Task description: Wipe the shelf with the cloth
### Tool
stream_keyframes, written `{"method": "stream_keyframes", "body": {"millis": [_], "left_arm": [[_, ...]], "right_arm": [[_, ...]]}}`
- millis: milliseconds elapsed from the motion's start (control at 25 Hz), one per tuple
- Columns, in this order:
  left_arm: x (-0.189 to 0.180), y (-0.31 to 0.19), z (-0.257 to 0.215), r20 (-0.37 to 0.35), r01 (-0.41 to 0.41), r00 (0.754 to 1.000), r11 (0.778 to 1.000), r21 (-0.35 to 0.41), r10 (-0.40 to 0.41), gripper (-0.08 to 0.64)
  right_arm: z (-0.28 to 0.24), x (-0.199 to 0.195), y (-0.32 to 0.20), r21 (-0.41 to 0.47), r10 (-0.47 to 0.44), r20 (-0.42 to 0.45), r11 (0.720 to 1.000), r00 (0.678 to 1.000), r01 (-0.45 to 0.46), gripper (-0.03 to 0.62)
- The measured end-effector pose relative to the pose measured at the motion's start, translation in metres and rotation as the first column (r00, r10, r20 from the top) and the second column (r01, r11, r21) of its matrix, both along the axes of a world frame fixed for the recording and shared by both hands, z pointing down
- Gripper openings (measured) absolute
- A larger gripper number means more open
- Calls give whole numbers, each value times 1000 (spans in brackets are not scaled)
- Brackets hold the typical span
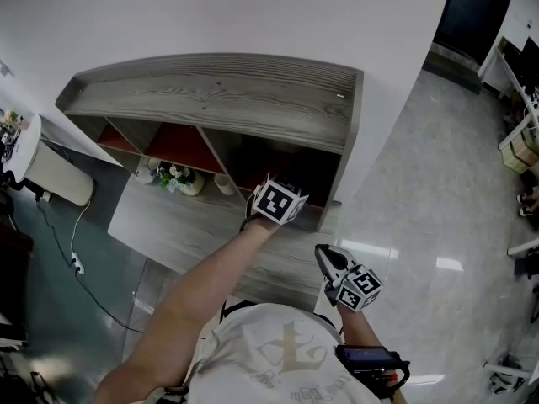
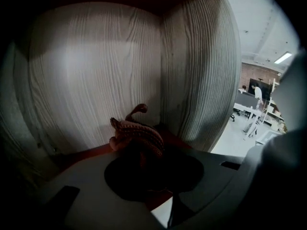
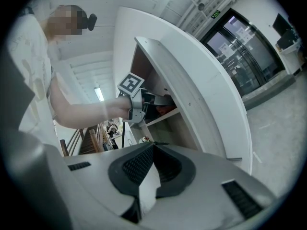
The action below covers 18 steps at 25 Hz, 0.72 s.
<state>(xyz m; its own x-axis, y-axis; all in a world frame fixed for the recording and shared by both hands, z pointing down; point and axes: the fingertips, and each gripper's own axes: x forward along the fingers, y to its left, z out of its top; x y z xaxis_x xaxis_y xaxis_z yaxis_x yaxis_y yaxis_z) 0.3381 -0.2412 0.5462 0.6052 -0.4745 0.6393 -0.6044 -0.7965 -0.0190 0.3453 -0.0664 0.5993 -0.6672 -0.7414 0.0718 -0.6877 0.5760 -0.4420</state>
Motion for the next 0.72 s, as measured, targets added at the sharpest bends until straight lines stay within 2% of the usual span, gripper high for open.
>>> {"method": "stream_keyframes", "body": {"millis": [200, 400, 720], "left_arm": [[-26, -21, -2, -1, 90, 996, 996, 29, -90, 94], [-52, -36, 0, -1, 176, 984, 984, 24, -176, 94], [-93, -53, 2, 1, 325, 946, 946, 7, -325, 94]], "right_arm": [[3, -1, 1, -4, -8, -5, 1000, 1000, 8, 5], [4, -4, 2, -10, -15, -5, 1000, 1000, 15, 5], [3, -10, 3, -11, -25, -4, 1000, 1000, 25, 5]]}}
